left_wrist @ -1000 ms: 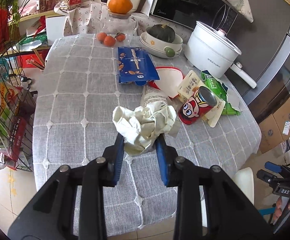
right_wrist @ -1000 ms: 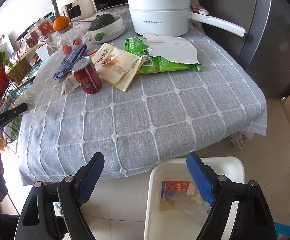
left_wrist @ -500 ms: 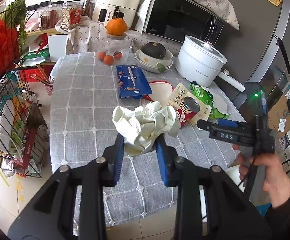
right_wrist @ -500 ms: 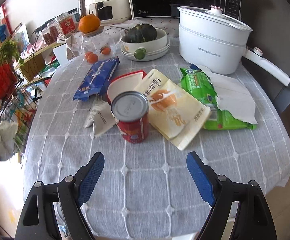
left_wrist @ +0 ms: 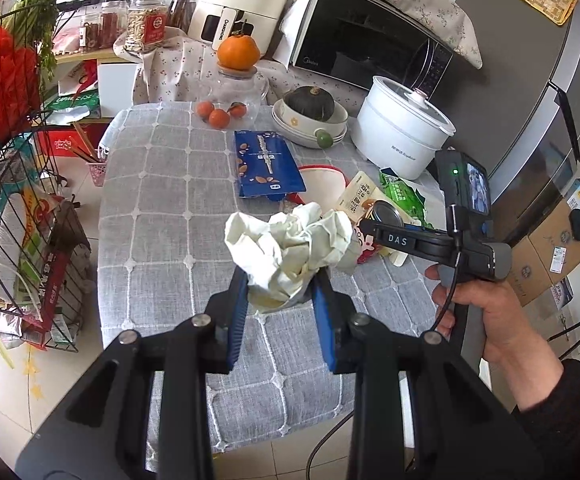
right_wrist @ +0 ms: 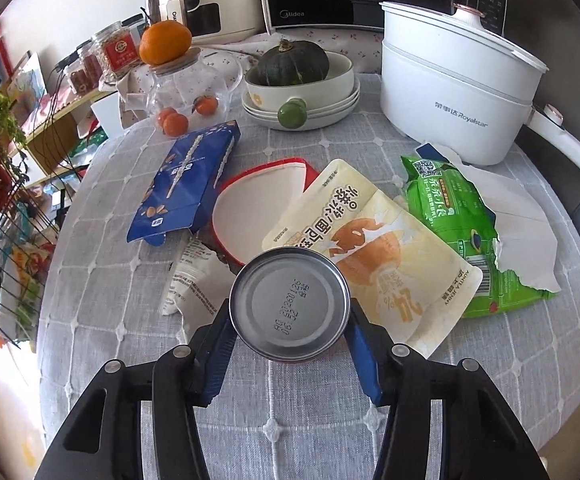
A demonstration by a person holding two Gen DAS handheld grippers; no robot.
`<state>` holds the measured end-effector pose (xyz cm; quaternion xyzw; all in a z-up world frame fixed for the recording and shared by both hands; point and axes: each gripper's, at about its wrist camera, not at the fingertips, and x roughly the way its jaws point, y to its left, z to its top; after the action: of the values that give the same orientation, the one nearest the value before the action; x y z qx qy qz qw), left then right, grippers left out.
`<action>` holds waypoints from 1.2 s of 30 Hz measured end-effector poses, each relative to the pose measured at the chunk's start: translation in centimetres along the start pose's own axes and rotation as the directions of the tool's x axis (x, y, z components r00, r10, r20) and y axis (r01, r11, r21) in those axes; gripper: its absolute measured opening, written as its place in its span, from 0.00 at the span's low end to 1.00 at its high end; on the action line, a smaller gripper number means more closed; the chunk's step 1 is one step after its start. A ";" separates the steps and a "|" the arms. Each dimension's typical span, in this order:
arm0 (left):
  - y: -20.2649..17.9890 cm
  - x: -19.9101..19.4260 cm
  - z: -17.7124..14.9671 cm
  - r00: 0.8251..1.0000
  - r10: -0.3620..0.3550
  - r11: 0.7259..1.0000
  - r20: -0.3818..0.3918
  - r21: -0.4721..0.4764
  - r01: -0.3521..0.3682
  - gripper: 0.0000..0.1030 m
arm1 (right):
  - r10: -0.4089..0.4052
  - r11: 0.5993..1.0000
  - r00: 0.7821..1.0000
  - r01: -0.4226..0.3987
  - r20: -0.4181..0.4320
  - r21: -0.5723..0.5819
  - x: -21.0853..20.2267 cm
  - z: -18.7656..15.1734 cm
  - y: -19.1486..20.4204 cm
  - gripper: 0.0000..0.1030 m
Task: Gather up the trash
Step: 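Hold the tissue in the left tool while the right tool grasps the red can, then carry tissue and can over the bin and open both tools to drop them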
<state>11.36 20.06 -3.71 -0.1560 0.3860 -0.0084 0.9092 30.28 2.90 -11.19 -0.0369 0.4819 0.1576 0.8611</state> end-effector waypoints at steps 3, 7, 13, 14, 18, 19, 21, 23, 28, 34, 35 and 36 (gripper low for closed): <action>-0.7 0.1 0.0 1.000 -0.007 1.000 -0.002 0.007 0.007 0.32 | 0.005 1.000 1.000 -0.004 0.021 -0.029 -2.3 -0.6 -0.5 0.52; -2.0 0.4 -0.2 1.000 -0.027 0.999 -0.010 0.022 0.027 0.32 | 0.009 0.999 0.999 -0.007 0.050 -0.038 -6.7 -2.1 -2.4 0.52; -5.4 1.0 -0.9 0.995 -0.091 0.994 -0.041 0.054 0.093 0.32 | -0.007 1.000 0.998 0.006 0.063 0.009 -13.5 -6.0 -7.2 0.52; -6.2 1.0 -1.1 0.994 -0.102 0.992 -0.047 0.066 0.105 0.32 | -0.010 1.000 0.998 0.009 0.067 0.017 -14.5 -6.7 -8.0 0.52; -9.7 1.4 -2.4 0.988 -0.132 0.980 -0.080 0.138 0.142 0.32 | -0.027 0.997 0.995 0.020 0.092 0.080 -18.2 -10.5 -11.5 0.52; -10.6 1.5 -2.8 0.986 -0.139 0.976 -0.090 0.157 0.152 0.32 | -0.031 0.995 0.995 0.022 0.095 0.095 -18.8 -11.4 -12.4 0.52; -12.5 1.8 -3.9 0.983 -0.145 0.965 -0.111 0.204 0.166 0.32 | -0.044 0.991 0.996 0.034 0.080 0.131 -19.5 -13.6 -14.2 0.52; -14.4 2.4 -5.0 0.979 -0.152 0.950 -0.138 0.253 0.183 0.32 | -0.056 0.983 0.998 0.050 0.029 0.174 -19.6 -15.2 -16.1 0.52; -19.1 4.2 -8.3 0.954 -0.186 0.901 -0.236 0.347 0.261 0.32 | -0.080 0.978 0.996 0.084 -0.026 0.192 -20.2 -18.4 -19.1 0.52; -24.6 6.9 -13.4 0.911 -0.189 0.812 -0.368 0.463 0.355 0.32 | -0.093 0.963 0.988 0.121 -0.123 0.241 -19.7 -22.5 -23.2 0.52; -25.4 7.4 -14.3 0.902 -0.184 0.796 -0.391 0.480 0.370 0.33 | -0.096 0.961 0.986 0.127 -0.134 0.246 -19.6 -23.1 -23.7 0.52; -26.1 7.9 -15.1 0.894 -0.177 0.780 -0.411 0.496 0.382 0.33 | -0.098 0.958 0.985 0.133 -0.145 0.253 -19.6 -23.6 -24.2 0.52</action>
<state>8.97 -10.03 -11.55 0.0673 0.4898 -0.2858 0.8209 8.91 -29.77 -9.42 0.0387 0.5510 0.0393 0.8326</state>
